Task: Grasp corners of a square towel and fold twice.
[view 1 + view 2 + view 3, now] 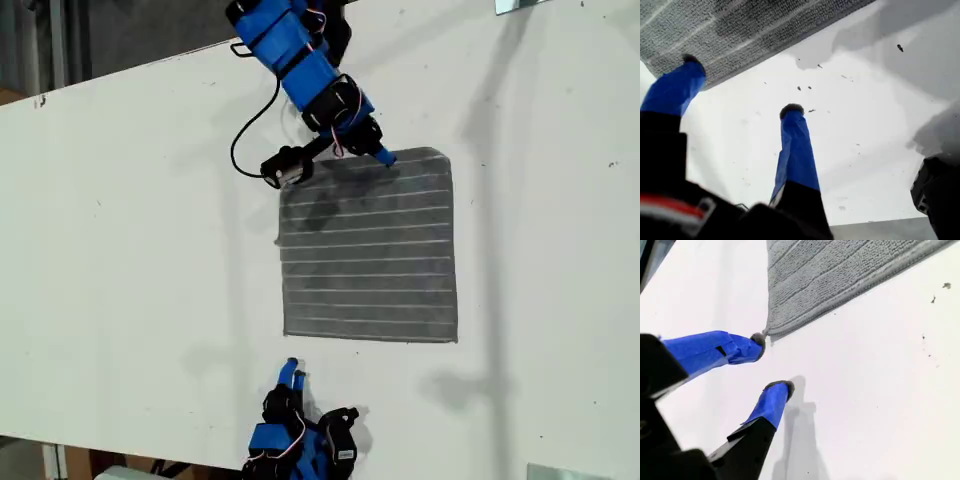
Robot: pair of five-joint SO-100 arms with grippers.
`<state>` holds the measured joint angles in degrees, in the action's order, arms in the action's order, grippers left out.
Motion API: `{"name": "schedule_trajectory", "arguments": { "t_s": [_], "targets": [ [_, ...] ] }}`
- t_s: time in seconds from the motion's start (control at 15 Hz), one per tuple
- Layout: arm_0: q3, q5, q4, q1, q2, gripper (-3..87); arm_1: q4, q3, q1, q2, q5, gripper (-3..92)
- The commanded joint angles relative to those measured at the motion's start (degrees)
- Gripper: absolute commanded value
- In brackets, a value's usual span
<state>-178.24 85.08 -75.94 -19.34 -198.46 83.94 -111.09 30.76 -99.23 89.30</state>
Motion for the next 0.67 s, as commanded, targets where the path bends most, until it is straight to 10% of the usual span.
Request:
{"name": "schedule_trajectory", "arguments": {
  "t_s": [0.0, 0.6],
  "targets": [
    [0.2, 0.6, 0.0, -0.3, -0.2, 15.0, -4.3, 4.2, 4.2, 1.3, 2.2, 35.0],
    [0.2, 0.6, 0.1, 0.1, -0.2, 14.9, -10.1, 21.9, 9.6, 25.9, 1.1, 39.5]
  ]
}}
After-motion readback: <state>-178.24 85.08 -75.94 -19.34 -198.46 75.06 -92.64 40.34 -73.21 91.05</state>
